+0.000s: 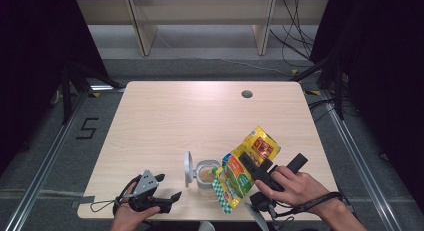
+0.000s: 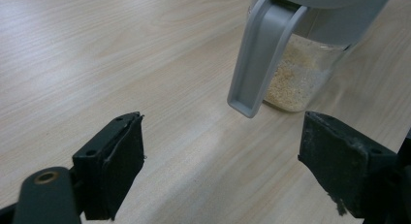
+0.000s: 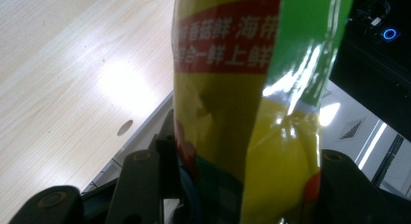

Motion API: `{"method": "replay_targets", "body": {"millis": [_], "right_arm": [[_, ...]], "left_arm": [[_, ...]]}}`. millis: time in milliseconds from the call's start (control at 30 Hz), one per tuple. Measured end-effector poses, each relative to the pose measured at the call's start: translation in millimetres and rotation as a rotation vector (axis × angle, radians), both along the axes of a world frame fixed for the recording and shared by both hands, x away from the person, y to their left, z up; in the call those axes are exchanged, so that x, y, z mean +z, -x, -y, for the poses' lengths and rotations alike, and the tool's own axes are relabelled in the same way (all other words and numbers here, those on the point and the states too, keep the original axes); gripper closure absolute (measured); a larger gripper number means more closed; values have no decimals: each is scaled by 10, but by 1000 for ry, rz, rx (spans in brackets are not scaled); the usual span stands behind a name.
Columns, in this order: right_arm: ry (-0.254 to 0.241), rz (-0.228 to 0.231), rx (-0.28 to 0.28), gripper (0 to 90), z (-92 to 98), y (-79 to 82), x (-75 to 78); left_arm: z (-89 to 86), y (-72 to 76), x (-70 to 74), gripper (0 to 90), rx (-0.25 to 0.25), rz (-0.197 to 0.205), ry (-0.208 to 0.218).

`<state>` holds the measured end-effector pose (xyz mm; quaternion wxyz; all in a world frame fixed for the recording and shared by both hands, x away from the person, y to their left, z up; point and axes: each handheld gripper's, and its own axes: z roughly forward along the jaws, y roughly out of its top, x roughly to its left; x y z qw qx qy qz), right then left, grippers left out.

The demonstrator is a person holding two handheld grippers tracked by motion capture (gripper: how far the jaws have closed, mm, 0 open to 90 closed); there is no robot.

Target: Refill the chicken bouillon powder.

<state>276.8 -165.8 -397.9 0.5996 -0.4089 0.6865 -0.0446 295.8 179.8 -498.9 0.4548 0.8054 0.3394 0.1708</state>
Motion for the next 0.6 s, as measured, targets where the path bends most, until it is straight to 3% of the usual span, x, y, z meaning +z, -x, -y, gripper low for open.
{"method": "replay_targets", "body": {"millis": [33, 67, 100, 133, 167, 233, 267, 300, 333, 400, 533, 567, 600], "right_arm": [[0, 0, 1, 566, -4, -2, -1], [32, 8, -9, 568, -17, 1, 22], [34, 4, -10, 569, -22, -2, 22], [-7, -10, -5, 569, -24, -8, -6], [-6, -10, -4, 569, -32, -10, -5], [46, 10, 5, 569, -60, -16, 29], [-9, -11, -1, 570, -55, -18, -9], [-1, -5, 14, 570, -64, -23, -6], [38, 6, 3, 570, -82, -16, 24], [-2, -8, 19, 570, -81, -21, -4], [-5, -3, 23, 571, -91, -6, 13], [38, 12, 19, 571, -98, 3, 41], [34, 4, 8, 571, -92, 9, 40]], "left_arm": [[14, 7, -6, 157, 8, -7, 24], [4, 3, -3, 157, 3, -7, 11], [13, 14, -9, 157, 18, -23, 26], [13, 14, -10, 157, 18, -23, 26], [11, 13, -10, 157, 19, -18, 22], [14, 16, -10, 157, 19, -25, 27], [14, 16, -9, 157, 18, -23, 27], [21, 17, -11, 157, 21, -22, 37], [19, 17, -10, 157, 20, -23, 37], [10, 14, -8, 157, 18, -22, 26], [11, 15, -7, 157, 17, -24, 26], [11, 15, -7, 157, 17, -23, 27], [14, 16, -8, 157, 19, -23, 31]]}}
